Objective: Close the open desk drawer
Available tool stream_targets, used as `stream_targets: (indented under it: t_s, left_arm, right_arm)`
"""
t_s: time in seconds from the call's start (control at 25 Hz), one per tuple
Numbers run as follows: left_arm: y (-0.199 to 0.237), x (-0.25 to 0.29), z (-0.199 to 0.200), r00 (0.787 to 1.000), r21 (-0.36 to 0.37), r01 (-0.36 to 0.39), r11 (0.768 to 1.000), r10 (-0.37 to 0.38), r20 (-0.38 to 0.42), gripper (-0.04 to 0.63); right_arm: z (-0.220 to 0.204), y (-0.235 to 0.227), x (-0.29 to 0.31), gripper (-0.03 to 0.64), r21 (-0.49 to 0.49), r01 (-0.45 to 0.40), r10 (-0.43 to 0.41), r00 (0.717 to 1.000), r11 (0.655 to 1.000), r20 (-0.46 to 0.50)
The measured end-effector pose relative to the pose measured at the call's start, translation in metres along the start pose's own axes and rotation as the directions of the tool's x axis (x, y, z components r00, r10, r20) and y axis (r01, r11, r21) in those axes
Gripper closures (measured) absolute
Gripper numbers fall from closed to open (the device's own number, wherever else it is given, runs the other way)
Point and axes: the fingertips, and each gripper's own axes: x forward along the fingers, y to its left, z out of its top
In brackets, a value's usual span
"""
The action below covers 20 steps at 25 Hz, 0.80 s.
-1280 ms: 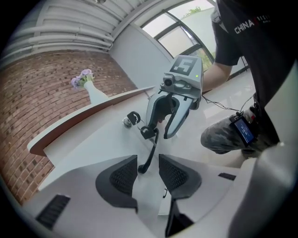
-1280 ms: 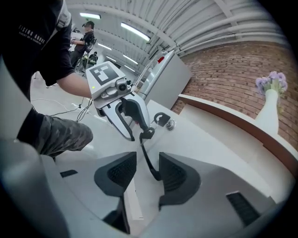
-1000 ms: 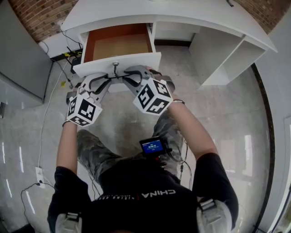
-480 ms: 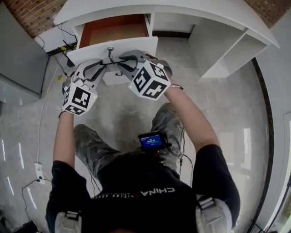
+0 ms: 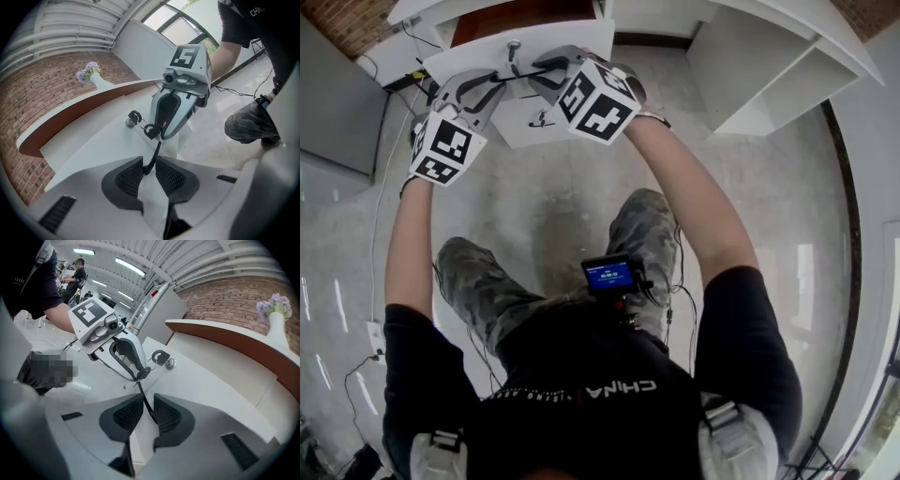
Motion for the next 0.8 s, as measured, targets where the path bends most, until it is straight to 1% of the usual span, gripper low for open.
stream_targets:
  t_s: [0.4,0.64,0.8]
  left_arm:
    - [0.029,0.033,-0.017,0.997,0.007,0.017,1.0,-0.016,-0.079,0.511]
    - [0.049,0.051,-0.02,0.996,-0.007,0.013,1.0,-0.013,-0.094,0.511]
    - [0.054,0.058,-0.026,0.994,-0.012,0.006,1.0,-0.007,-0.113,0.509]
  right_arm:
    - [-0.008,-0.033,0.03,0.541,-0.005,0.004,-0.004,0.999,1.0,-0.031]
    - [-0.011,-0.054,0.046,0.541,0.024,0.006,-0.006,0.999,1.0,-0.036]
    - [-0.014,-0.061,0.053,0.541,0.014,0.005,-0.004,0.999,1.0,-0.048]
